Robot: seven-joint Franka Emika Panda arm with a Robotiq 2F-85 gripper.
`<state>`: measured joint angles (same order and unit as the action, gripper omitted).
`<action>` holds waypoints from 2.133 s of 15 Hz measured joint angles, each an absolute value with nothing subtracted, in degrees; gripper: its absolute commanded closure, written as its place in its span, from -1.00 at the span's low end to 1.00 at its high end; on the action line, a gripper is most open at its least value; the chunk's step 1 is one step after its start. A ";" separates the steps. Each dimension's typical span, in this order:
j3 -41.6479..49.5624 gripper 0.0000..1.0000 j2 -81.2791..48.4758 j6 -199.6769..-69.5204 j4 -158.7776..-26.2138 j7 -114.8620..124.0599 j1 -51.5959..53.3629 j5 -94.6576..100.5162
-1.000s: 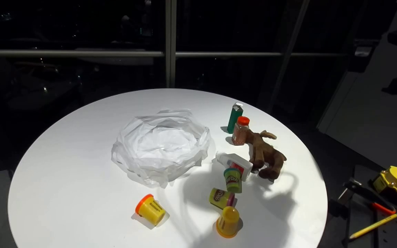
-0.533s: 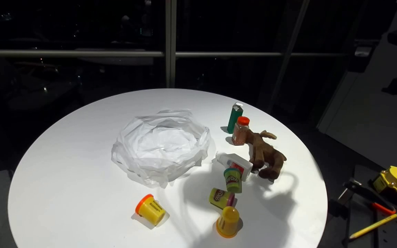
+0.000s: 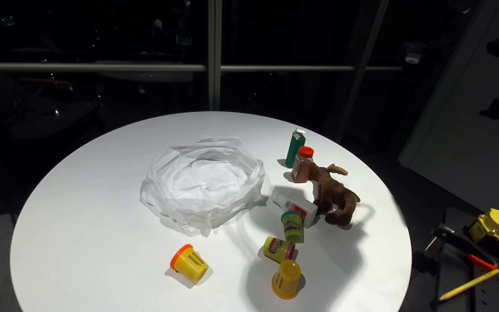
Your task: Put the objects on the table into the plastic bag.
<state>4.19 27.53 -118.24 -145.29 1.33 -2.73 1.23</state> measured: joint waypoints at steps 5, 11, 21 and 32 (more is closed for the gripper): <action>8.11 -1.00 16.68 -128.94 -139.10 1.33 -6.27 1.22; 8.50 -1.00 9.17 -126.14 -132.36 -0.32 -5.78 -1.49; 9.28 -1.00 4.92 -135.36 -132.64 -0.91 -7.50 -0.95; 9.50 -1.00 -16.43 -145.89 -122.91 -8.30 -10.51 -5.26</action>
<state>9.50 -16.43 -145.89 -122.91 -8.30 -10.51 -5.26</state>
